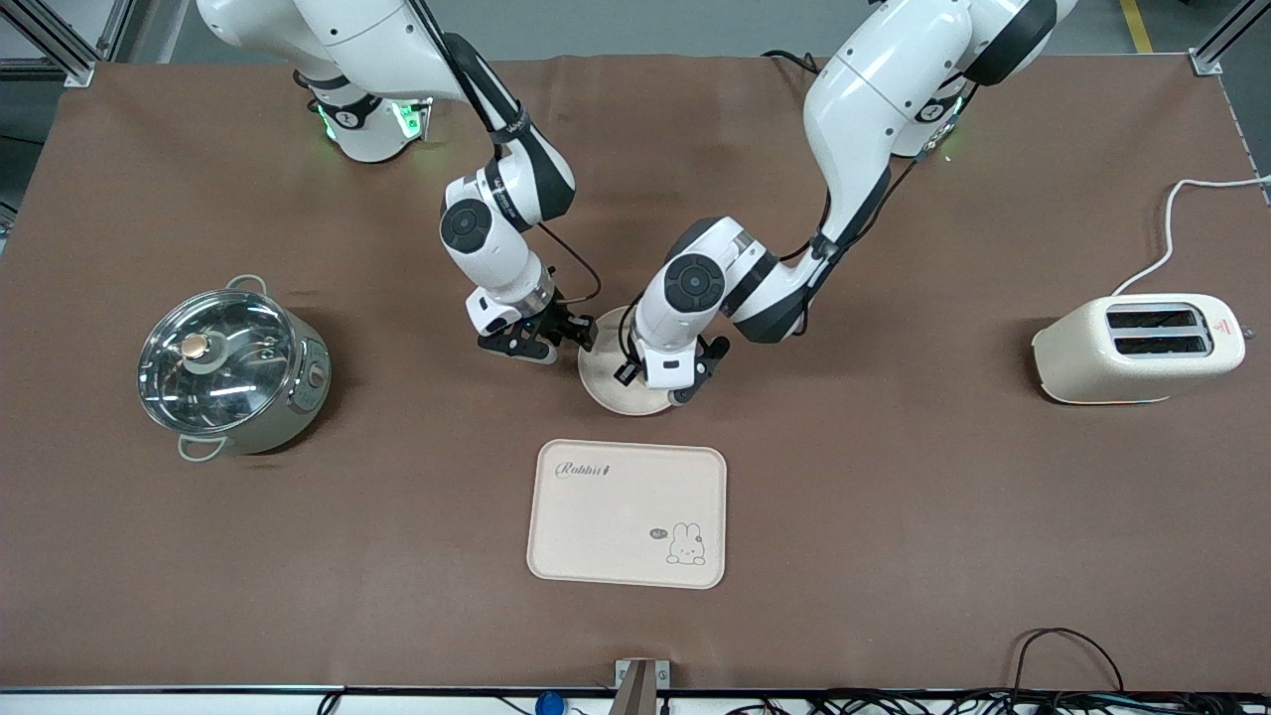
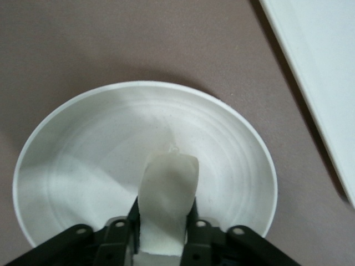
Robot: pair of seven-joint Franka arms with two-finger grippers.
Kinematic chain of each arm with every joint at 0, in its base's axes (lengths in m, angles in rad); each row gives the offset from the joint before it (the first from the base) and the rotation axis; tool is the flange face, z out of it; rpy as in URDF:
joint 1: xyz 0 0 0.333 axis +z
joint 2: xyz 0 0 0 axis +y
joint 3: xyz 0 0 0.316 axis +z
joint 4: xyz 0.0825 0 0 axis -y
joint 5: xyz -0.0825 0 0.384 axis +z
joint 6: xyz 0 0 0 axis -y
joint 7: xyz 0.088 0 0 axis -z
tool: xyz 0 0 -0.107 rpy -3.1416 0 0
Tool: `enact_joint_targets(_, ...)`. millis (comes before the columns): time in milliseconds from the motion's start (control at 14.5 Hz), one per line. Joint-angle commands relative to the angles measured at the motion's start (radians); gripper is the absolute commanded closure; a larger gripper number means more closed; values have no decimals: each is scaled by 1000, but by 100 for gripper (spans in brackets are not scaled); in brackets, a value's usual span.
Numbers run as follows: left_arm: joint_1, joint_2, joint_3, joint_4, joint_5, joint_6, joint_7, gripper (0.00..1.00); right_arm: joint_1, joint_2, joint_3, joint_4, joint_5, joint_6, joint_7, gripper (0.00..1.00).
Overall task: Place bun in plate and plate on tray
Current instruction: 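Carry the bun with the left gripper and drop it onto the plate, then grip the plate rim with the right gripper while the left gripper withdraws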
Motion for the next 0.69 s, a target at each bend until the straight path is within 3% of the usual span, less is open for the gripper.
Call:
enact_joint_targets(0,13,-21,7,39,25,-23,22,0,20,15,-11,15,24,4,6,56)
enact_joint_targets(138,36,-59,3,97,48,-109,66,0,25,21,-11,21,24,10,6,65)
enact_joint_targets(276,40,-106,7,181,46,-258,169,0,25,24,-11,21,24,11,6,79)
enact_joint_targets(345,57,-145,9,201,48,-317,228,0,25,24,-11,21,24,13,6,81)
enact_joint_targets(621,278,-350,7,198,49,-523,659,0,31,26,-11,21,24,22,6,97)
